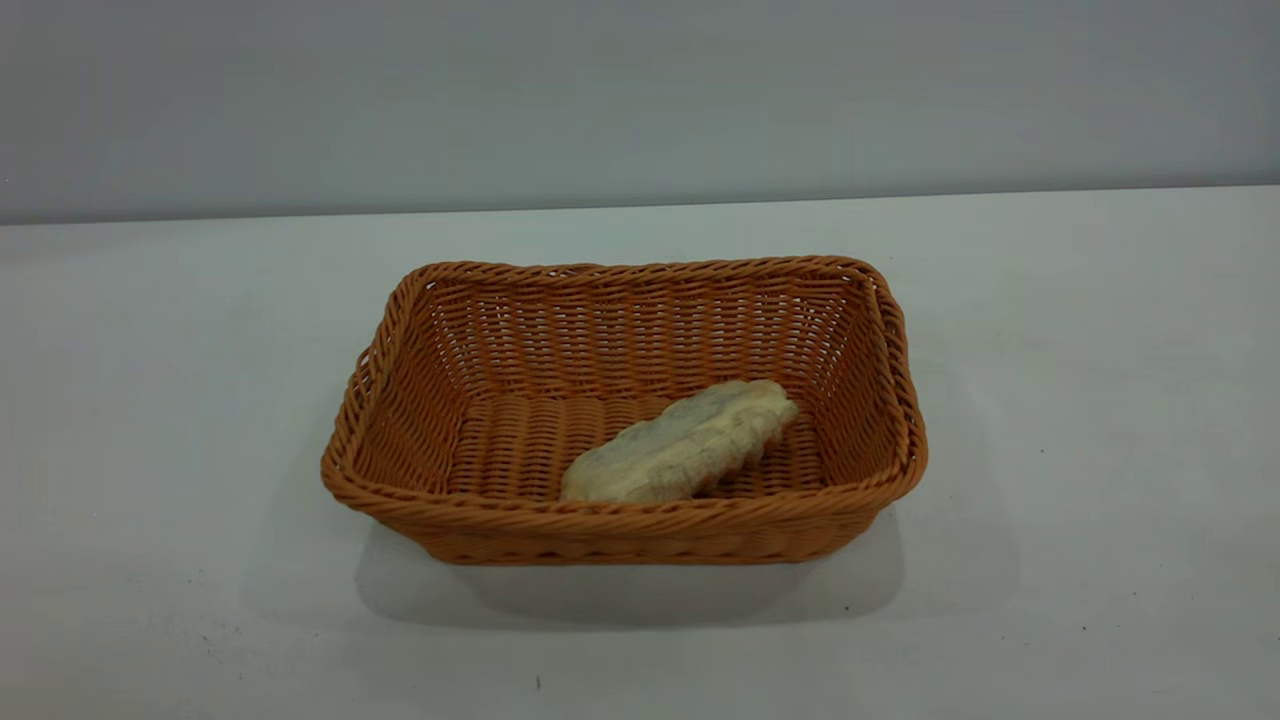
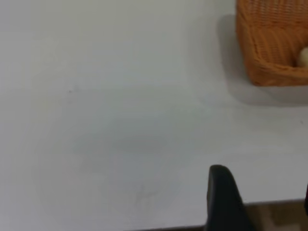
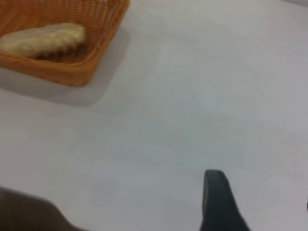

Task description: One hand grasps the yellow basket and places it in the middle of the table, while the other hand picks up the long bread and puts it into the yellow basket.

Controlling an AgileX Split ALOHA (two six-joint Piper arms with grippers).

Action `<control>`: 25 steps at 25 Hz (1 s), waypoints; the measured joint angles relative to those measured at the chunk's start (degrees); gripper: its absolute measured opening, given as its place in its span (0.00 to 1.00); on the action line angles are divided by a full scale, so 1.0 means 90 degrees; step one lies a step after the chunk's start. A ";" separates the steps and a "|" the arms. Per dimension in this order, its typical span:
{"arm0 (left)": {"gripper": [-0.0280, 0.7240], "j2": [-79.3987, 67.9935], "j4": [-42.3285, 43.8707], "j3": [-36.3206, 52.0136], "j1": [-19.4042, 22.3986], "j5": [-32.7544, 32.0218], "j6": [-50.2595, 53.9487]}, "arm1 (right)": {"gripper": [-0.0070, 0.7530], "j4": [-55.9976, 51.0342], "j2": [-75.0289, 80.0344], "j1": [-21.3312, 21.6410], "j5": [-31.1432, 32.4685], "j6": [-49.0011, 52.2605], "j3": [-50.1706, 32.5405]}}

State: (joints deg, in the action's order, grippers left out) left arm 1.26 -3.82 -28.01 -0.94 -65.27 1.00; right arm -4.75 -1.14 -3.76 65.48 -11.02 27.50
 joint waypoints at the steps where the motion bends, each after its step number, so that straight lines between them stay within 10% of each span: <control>1: 0.63 0.0000 -0.0005 0.0000 0.0090 0.0000 0.0000 | 0.63 0.0000 0.0000 0.0059 0.0000 0.0000 0.0000; 25: 0.63 0.0001 -0.0043 0.0007 0.0214 0.0000 0.0000 | 0.63 0.0000 0.0000 0.0130 0.0000 0.0005 0.0000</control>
State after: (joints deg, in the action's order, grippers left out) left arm 1.27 -4.20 -27.95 0.98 -65.27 1.00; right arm -4.75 -1.14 -2.59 65.48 -10.97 27.50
